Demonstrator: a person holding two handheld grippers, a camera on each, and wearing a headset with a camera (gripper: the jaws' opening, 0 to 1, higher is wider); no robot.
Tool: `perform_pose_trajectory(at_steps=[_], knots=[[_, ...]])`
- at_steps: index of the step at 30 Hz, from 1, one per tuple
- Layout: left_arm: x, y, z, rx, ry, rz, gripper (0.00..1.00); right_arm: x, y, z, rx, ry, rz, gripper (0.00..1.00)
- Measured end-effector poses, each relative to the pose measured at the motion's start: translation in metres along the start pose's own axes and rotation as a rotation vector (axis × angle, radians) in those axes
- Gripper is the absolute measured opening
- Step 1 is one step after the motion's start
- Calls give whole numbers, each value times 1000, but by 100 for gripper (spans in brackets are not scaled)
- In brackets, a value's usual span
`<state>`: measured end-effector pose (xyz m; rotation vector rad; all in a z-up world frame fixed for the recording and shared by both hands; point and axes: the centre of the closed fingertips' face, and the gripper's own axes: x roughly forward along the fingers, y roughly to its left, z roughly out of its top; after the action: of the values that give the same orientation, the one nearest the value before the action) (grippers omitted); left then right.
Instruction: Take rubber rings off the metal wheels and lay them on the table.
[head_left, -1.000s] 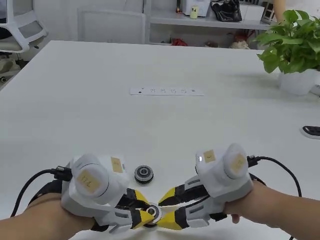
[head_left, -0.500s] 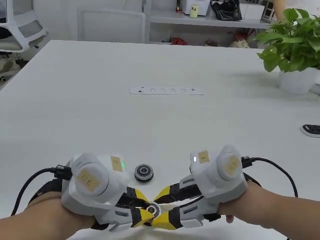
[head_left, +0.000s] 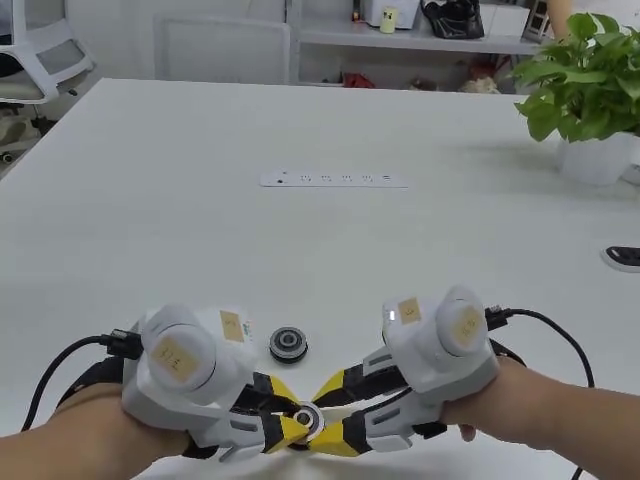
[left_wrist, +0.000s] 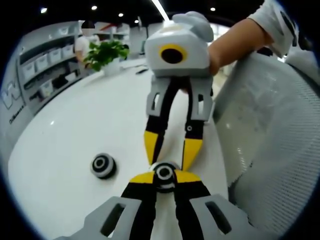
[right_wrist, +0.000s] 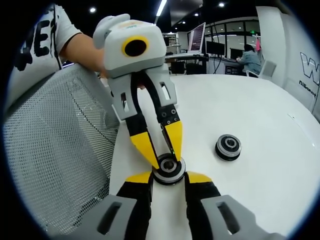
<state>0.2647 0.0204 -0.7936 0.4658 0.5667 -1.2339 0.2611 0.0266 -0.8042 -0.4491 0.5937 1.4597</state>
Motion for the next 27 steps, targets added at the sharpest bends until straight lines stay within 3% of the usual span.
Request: perform_pose_trajectory(at_steps=[3,11,23,27], knots=[[0,0,0,-2,0,0,13,-1,0,-4,-32,26,-6,21],[0,0,0,-4,0,1,13,-1,-1,-7,-26,38,-12,19],[1,0,0,-7,0,2,13,-1,-1,-9,43,31,-2,17],[1,0,0,-6,-1,2,13,-4,-1,-12,60,39,-1,12]])
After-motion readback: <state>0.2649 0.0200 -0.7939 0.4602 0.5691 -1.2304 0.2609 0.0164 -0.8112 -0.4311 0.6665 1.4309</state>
